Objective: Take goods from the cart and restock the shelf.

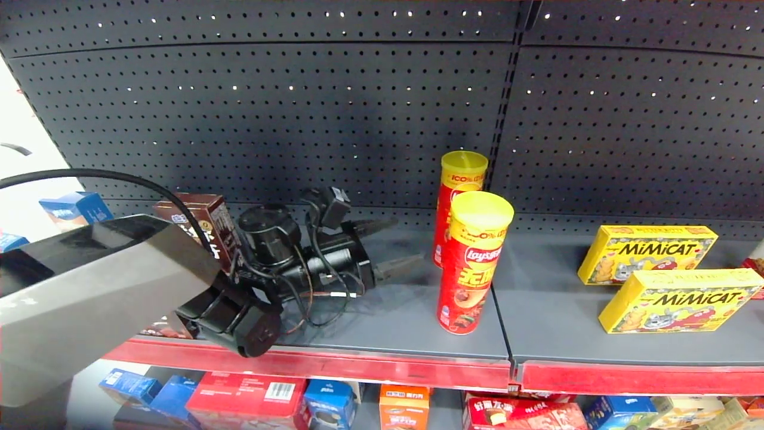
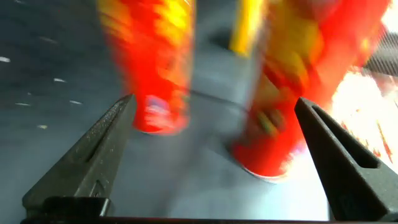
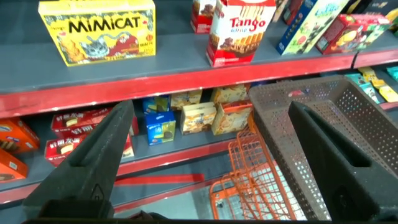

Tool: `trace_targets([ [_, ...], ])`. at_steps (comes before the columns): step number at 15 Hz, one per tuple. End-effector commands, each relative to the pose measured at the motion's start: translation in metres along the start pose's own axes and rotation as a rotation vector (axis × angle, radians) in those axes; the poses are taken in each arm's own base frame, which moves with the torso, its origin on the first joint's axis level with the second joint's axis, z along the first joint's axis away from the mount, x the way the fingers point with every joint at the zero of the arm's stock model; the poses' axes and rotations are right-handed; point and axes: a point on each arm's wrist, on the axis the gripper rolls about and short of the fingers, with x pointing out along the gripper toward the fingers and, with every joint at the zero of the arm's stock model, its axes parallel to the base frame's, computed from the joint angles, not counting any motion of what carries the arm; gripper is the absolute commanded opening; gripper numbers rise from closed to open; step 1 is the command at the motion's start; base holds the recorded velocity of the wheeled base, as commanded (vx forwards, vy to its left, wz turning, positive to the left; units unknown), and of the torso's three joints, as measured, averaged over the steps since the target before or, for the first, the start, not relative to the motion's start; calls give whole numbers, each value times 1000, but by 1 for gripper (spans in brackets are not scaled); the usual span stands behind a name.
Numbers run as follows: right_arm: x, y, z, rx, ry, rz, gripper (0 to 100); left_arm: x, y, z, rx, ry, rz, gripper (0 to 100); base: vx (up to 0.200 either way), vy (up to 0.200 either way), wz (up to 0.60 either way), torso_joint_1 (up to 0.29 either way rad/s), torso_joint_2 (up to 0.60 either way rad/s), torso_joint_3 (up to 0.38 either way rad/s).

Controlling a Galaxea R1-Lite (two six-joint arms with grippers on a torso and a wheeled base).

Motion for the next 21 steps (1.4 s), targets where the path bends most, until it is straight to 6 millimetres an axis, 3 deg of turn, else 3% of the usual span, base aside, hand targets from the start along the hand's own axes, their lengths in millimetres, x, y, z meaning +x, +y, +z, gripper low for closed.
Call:
trace_targets([
  [1, 4, 0, 13, -6, 5, 16, 100, -23, 0, 55, 41, -104, 75, 100, 0, 0, 0, 0, 0, 0],
  [2, 5, -1, 17, -6, 3, 22, 100, -31, -3, 71, 53, -127, 93, 100, 0, 0, 0, 0, 0, 0],
  [5, 12, 2, 33, 18, -19, 29, 100, -86, -38, 169, 119, -275, 151, 100, 0, 0, 0, 0, 0, 0],
  [6, 13, 2, 35, 22, -29, 37, 100, -127, -62, 217, 148, -301, 226, 100, 0, 0, 0, 0, 0, 0],
  [7, 13, 1, 35, 20, -31, 50, 100, -151, -85, 241, 153, -299, 270, 100, 0, 0, 0, 0, 0, 0],
  [8, 14, -2, 35, 17, -34, 80, 100, -188, -139, 270, 137, -280, 336, 100, 0, 0, 0, 0, 0, 0],
  [9, 16, -3, 35, 13, -33, 97, 100, -216, -191, 276, 84, -235, 400, 100, 0, 0, 0, 0, 0, 0],
  [10, 17, -2, 35, 9, -28, 100, 100, -240, -242, 268, 27, -184, 484, 100, 0, 0, 0, 0, 0, 0],
  [12, 20, 2, 40, 5, -14, 78, 100, -259, -299, 231, -45, -99, 747, 100, 0, 0, 0, 0, 0, 0],
  [13, 19, 3, 44, 6, -17, 58, 100, -259, -304, 217, -65, -77, 838, 100, 0, 0, 0, 0, 0, 0],
  [15, 14, 9, 65, 22, -21, -36, 100, -261, -307, 161, -80, -43, 1033, 100, 0, 0, 0, 0, 0, 0],
  [17, 8, 11, 76, 40, -35, -104, 100, -263, -318, 132, -61, -48, 997, 100, 0, 0, 0, 0, 0, 0],
  [19, 2, 14, 75, 33, -31, -162, 100, -264, -325, 136, -63, -95, 878, 100, 0, 0, 0, 0, 0, 0],
  [21, -11, 19, 69, 30, -14, -247, 100, -270, -329, 160, -77, -207, 650, 100, 0, 0, 0, 0, 0, 0],
])
